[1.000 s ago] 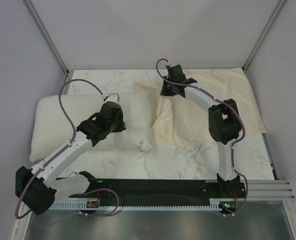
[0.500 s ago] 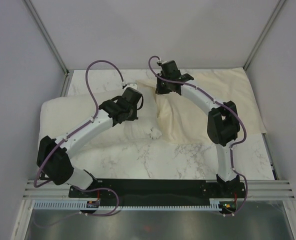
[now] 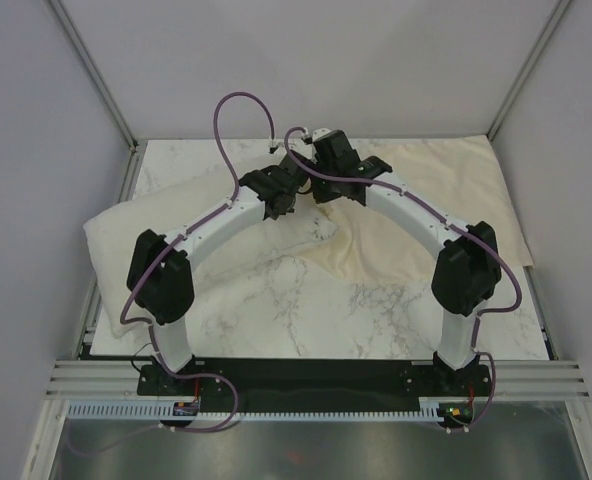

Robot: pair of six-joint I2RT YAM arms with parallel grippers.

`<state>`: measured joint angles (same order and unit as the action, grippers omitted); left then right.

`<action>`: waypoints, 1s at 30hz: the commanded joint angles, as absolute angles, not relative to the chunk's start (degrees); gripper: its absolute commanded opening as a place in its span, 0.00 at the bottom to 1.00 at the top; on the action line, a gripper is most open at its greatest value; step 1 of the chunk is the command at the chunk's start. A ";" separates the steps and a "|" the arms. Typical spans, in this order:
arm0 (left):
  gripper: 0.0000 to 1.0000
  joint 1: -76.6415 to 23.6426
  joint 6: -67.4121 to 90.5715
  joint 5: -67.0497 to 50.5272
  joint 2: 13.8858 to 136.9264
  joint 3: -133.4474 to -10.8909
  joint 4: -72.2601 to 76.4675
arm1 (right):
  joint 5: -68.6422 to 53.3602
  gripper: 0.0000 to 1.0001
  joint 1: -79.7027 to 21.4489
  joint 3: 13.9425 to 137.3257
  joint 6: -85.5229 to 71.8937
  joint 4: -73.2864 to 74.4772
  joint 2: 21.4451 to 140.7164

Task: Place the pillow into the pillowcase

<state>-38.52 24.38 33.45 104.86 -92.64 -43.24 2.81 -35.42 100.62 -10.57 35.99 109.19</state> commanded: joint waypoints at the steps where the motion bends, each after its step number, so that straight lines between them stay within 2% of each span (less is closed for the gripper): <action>1: 0.02 -37.53 25.40 38.24 108.97 -94.57 -40.43 | 5.01 0.09 -35.24 95.82 -11.95 35.78 106.88; 4: 0.02 -36.92 25.84 36.91 111.26 -94.92 -39.99 | 4.92 0.09 -35.33 91.60 -13.18 33.40 106.00; 7: 0.02 -35.95 26.37 36.48 112.94 -94.92 -39.55 | 6.93 0.30 -35.33 87.30 -14.50 30.86 104.42; 8: 0.02 -35.77 26.54 36.30 113.11 -94.75 -39.38 | 7.64 0.45 -35.42 86.14 -14.85 29.63 104.07; 11: 0.02 -35.25 26.46 36.04 112.94 -94.05 -38.85 | 12.28 0.58 -35.42 82.45 -15.90 27.17 103.01; 15: 0.02 -34.46 26.46 34.81 112.24 -93.08 -38.06 | 18.62 0.63 -35.42 80.16 -17.22 24.96 102.83; 18: 0.02 -33.58 26.46 33.49 111.27 -91.94 -37.27 | 21.44 0.64 -35.33 80.33 -17.93 23.82 104.15; 25: 0.02 -31.64 26.28 29.63 107.94 -88.16 -35.16 | 24.17 0.65 -34.46 84.90 -20.29 21.45 110.99; 30: 0.02 -30.50 26.19 28.22 106.09 -86.49 -34.28 | 20.66 0.65 -33.05 89.38 -21.53 20.57 117.67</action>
